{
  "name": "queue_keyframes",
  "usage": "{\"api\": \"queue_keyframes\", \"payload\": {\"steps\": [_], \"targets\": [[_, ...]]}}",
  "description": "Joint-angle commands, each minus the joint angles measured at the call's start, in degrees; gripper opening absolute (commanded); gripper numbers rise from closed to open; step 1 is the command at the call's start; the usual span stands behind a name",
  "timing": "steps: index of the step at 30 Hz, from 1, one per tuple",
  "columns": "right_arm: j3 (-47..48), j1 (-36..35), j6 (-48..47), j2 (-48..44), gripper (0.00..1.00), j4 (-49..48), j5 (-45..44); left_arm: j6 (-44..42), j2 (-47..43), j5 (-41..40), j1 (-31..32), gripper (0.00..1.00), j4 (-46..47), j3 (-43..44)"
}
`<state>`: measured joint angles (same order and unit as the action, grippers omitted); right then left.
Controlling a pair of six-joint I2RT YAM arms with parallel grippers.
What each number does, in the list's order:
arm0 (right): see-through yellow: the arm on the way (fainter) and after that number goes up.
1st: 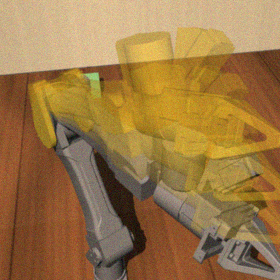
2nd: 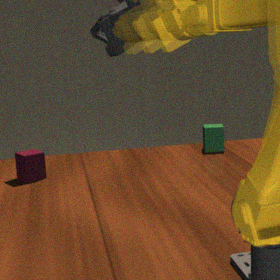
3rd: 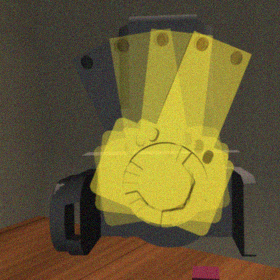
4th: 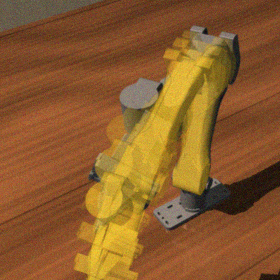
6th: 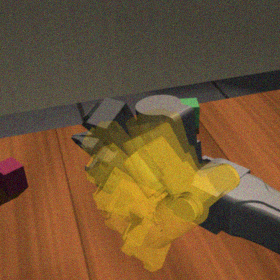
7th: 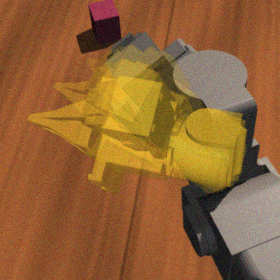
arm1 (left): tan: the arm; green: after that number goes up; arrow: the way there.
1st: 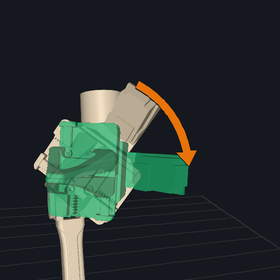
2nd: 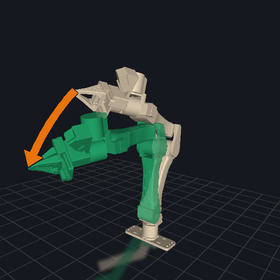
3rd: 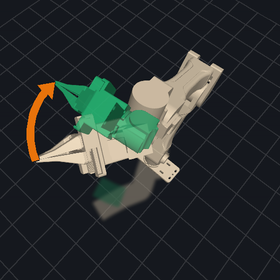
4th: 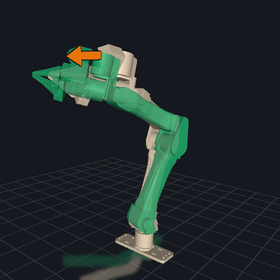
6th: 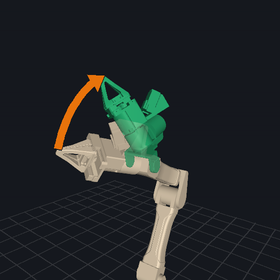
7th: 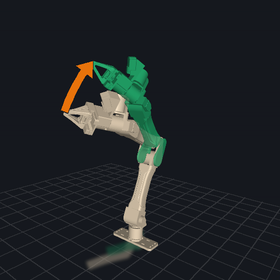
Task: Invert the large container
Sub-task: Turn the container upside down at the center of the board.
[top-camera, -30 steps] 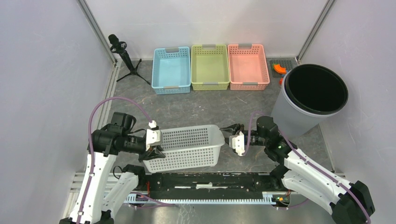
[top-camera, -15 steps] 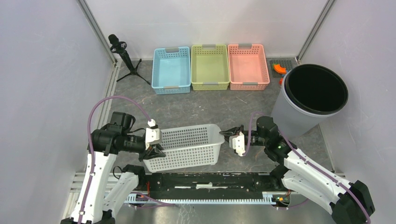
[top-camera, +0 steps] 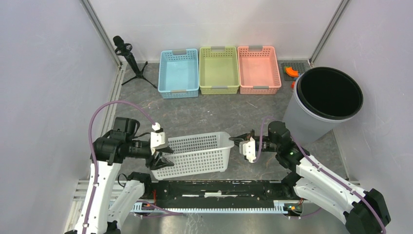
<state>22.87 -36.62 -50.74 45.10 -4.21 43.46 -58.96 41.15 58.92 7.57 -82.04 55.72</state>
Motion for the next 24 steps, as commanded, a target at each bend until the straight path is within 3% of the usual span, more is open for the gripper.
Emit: {"api": "queue_keyframes", "payload": {"steps": [1,7,24], "targets": [[-0.2,0.5,1.5,0.0,0.00,-1.4,1.2,3.1,-1.3,2.0,-0.4,0.66,4.8,0.1],[0.4,2.1,3.2,-0.3,0.00,-1.2,2.6,5.6,-2.4,-1.4,-0.3,0.99,6.3,3.3],[2.2,4.5,7.1,0.1,0.00,-0.3,4.4,26.3,-9.7,-16.6,-0.6,1.00,24.3,10.3]]}}
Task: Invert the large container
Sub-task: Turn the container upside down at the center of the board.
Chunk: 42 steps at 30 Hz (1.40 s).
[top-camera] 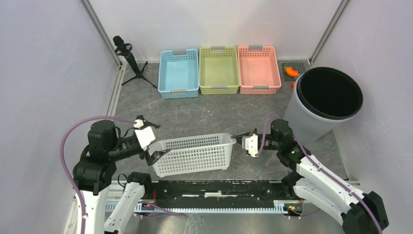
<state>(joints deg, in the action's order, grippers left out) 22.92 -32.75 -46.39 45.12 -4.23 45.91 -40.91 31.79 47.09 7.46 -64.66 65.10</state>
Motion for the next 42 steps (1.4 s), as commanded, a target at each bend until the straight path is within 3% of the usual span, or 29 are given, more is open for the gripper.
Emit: {"api": "queue_keyframes", "payload": {"steps": [1,25,34,42], "targets": [[2.3,0.9,3.1,0.1,0.00,-0.3,2.2,9.0,-0.4,-5.8,-0.5,1.00,7.9,0.8],[8.4,4.3,13.5,7.5,0.00,2.8,3.4,20.9,0.1,-35.2,-2.1,1.00,24.9,-4.7],[11.1,5.1,15.8,11.2,0.00,4.1,0.9,17.4,-2.0,-39.7,-2.1,1.00,27.2,-9.9],[13.3,5.8,16.5,15.5,0.00,7.0,-0.8,17.6,-4.1,-37.2,-3.4,1.00,28.1,-12.9]]}}
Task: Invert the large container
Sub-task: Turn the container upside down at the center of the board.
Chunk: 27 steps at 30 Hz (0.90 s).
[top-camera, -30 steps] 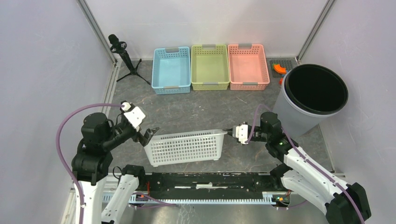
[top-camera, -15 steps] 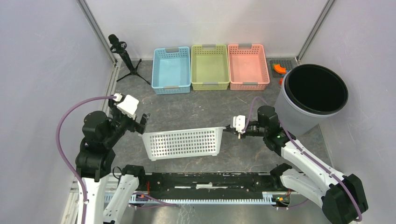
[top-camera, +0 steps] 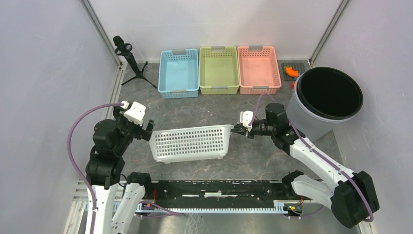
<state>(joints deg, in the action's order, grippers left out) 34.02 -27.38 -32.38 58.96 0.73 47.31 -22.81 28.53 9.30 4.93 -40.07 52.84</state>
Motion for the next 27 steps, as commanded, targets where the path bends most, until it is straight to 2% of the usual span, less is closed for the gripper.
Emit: {"api": "queue_keyframes", "payload": {"steps": [1,10,27], "targets": [[2.2,0.4,2.7,1.9,0.00,1.9,-2.6,-0.3,-0.9,0.6,-1.1,1.00,3.7,-0.8],[3.2,1.0,4.2,3.4,0.00,2.1,-3.4,1.1,-1.0,-1.5,-1.7,1.00,5.6,-2.1],[11.0,3.2,7.6,14.0,0.00,11.0,-0.5,4.0,-0.5,-4.0,-3.2,1.00,8.4,-2.8]]}}
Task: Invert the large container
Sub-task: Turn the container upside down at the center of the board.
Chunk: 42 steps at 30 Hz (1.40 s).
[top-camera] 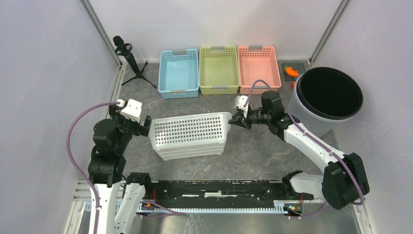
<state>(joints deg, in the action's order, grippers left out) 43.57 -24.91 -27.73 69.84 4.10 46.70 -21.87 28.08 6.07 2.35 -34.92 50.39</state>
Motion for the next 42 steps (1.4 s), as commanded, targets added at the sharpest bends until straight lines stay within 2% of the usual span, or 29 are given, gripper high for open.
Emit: {"api": "queue_keyframes", "payload": {"steps": [1,17,23,36,42], "targets": [[1.9,0.8,3.1,3.6,0.00,8.2,0.9,3.1,-0.1,-0.8,-0.7,1.00,3.3,-0.4],[6.4,2.0,6.1,6.8,0.00,14.4,7.3,4.4,0.1,1.9,-2.2,1.00,3.6,-1.1],[9.6,2.8,2.5,10.1,0.00,21.3,13.3,4.8,0.0,2.9,-2.3,1.00,3.7,-1.3],[10.6,3.0,-1.1,11.7,0.00,25.5,16.6,5.0,-0.7,4.1,-4.4,1.00,3.8,-2.1],[10.5,3.0,0.6,13.7,0.00,24.5,15.3,5.3,-1.0,4.6,-4.8,1.00,3.7,-2.3]]}}
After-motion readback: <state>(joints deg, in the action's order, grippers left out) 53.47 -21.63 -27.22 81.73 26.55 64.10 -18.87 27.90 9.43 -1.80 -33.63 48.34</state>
